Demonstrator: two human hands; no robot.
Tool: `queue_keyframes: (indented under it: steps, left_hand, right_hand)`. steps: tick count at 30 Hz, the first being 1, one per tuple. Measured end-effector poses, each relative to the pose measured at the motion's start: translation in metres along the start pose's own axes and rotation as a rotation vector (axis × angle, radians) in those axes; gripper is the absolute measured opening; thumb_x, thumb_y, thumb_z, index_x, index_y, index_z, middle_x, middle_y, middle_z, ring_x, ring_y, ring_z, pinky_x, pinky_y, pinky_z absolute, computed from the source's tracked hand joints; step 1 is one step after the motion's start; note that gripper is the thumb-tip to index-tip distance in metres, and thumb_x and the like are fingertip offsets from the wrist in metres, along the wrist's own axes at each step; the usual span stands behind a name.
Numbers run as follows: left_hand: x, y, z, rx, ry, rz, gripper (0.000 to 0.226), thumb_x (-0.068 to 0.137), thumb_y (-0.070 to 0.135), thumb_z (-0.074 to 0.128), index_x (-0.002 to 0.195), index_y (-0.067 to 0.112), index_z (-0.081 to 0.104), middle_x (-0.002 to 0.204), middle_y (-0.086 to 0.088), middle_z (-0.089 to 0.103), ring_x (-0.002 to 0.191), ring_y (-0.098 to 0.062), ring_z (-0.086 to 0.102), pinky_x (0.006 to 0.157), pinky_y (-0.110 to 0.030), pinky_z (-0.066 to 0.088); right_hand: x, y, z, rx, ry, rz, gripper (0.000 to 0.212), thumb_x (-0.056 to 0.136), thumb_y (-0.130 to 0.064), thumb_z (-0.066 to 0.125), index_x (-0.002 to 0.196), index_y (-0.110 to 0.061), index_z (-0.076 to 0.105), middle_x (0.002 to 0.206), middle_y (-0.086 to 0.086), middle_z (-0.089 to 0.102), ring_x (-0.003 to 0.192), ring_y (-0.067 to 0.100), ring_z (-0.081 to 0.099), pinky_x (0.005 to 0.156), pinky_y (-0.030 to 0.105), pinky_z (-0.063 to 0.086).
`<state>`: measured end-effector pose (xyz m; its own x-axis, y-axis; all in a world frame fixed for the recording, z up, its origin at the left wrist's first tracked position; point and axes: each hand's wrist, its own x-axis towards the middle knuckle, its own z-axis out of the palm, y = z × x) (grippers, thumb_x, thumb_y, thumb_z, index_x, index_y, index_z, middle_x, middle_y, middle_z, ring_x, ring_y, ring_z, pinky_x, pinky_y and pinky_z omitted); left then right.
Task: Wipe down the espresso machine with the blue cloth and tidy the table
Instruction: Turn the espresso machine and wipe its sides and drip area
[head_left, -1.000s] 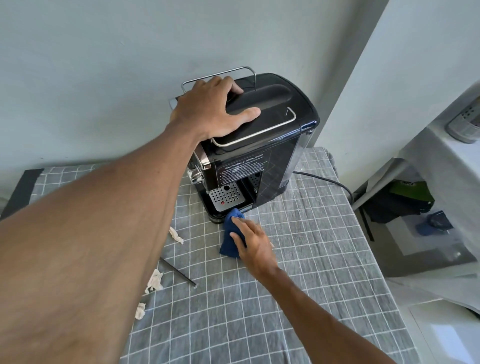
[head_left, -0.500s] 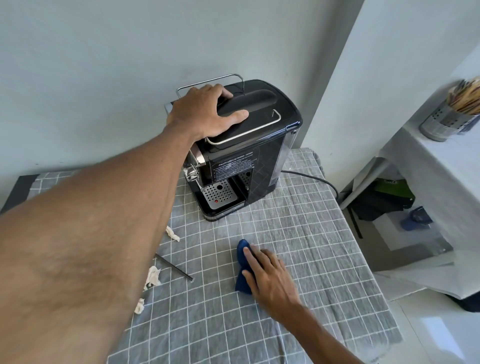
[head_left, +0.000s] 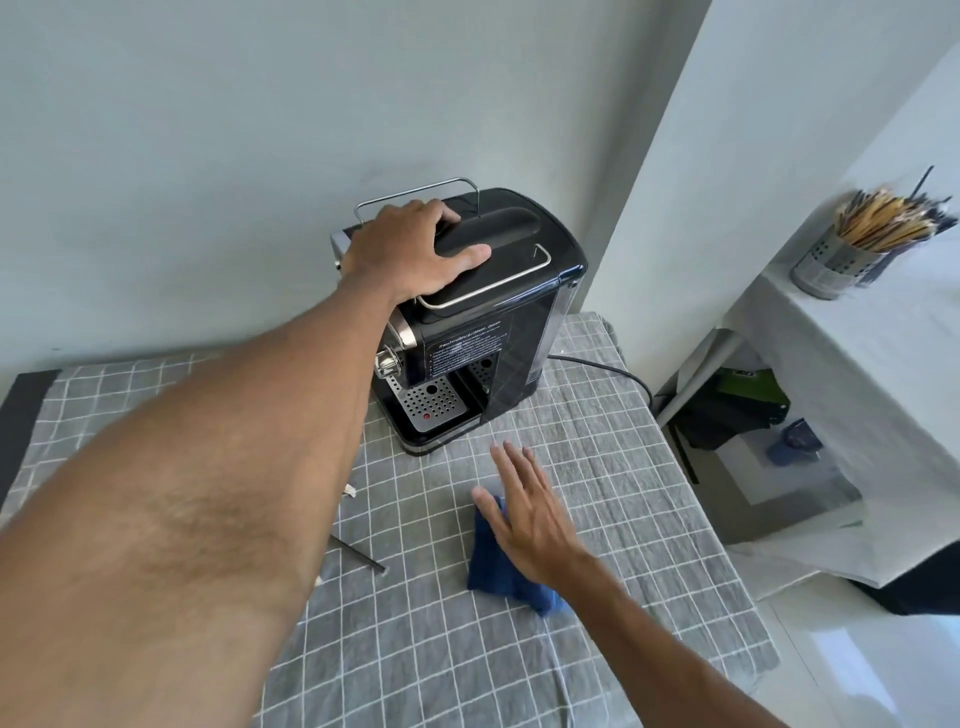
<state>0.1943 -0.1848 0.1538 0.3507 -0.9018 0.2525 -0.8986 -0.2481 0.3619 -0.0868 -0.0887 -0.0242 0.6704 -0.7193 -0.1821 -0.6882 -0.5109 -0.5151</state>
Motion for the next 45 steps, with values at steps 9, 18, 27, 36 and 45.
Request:
queue_keyframes:
  steps: [9, 18, 27, 36, 45]
  left_hand:
    - [-0.006, 0.001, 0.0, -0.02, 0.015, -0.003, 0.076, 0.074, 0.092, 0.048, 0.13, 0.042, 0.061, 0.128, 0.014, 0.065, 0.122, -0.017, 0.058, 0.083, -0.038, 0.047]
    - [-0.006, 0.001, -0.003, -0.025, -0.019, -0.027, 0.071, 0.074, 0.092, 0.05, 0.128, 0.047, 0.059, 0.13, 0.017, 0.063, 0.128, -0.012, 0.052, 0.085, -0.036, 0.045]
    - [-0.006, 0.002, -0.004, -0.004, 0.09, -0.092, 0.083, 0.072, 0.089, 0.057, 0.141, 0.043, 0.049, 0.146, 0.005, 0.042, 0.139, -0.022, 0.031, 0.116, -0.04, 0.033]
    - [0.041, -0.015, -0.021, 0.004, -0.133, -0.357, 0.074, 0.08, 0.08, 0.055, 0.142, 0.038, 0.052, 0.133, 0.006, 0.065, 0.13, -0.028, 0.048, 0.106, -0.044, 0.043]
    - [0.065, -0.023, -0.024, -0.181, -0.255, -0.324, 0.052, 0.082, 0.059, 0.075, 0.125, 0.034, 0.061, 0.121, 0.004, 0.066, 0.111, -0.02, 0.061, 0.098, -0.036, 0.049]
  right_hand:
    - [0.057, -0.107, -0.115, 0.6, 0.596, 0.008, 0.039, 0.104, -0.056, 0.043, 0.118, -0.025, 0.063, 0.107, -0.01, 0.065, 0.097, 0.005, 0.062, 0.086, 0.026, 0.053]
    - [0.087, -0.125, -0.145, 0.975, 0.572, 0.192, 0.04, 0.094, -0.046, 0.069, 0.123, -0.023, 0.054, 0.079, 0.0, 0.069, 0.076, 0.017, 0.074, 0.07, 0.034, 0.062]
    - [0.099, -0.116, -0.153, 1.223, 0.483, 0.172, 0.024, 0.091, -0.031, 0.071, 0.107, -0.021, 0.056, 0.076, 0.002, 0.078, 0.066, 0.021, 0.077, 0.076, 0.043, 0.063]
    - [0.1, -0.113, -0.157, 1.246, 0.446, 0.15, 0.023, 0.096, -0.027, 0.069, 0.109, -0.014, 0.054, 0.076, 0.007, 0.076, 0.068, 0.026, 0.077, 0.074, 0.045, 0.064]
    - [0.099, -0.116, -0.169, 1.342, 0.374, 0.209, 0.02, 0.099, -0.015, 0.067, 0.111, -0.006, 0.053, 0.076, 0.006, 0.073, 0.076, 0.028, 0.079, 0.076, 0.039, 0.065]
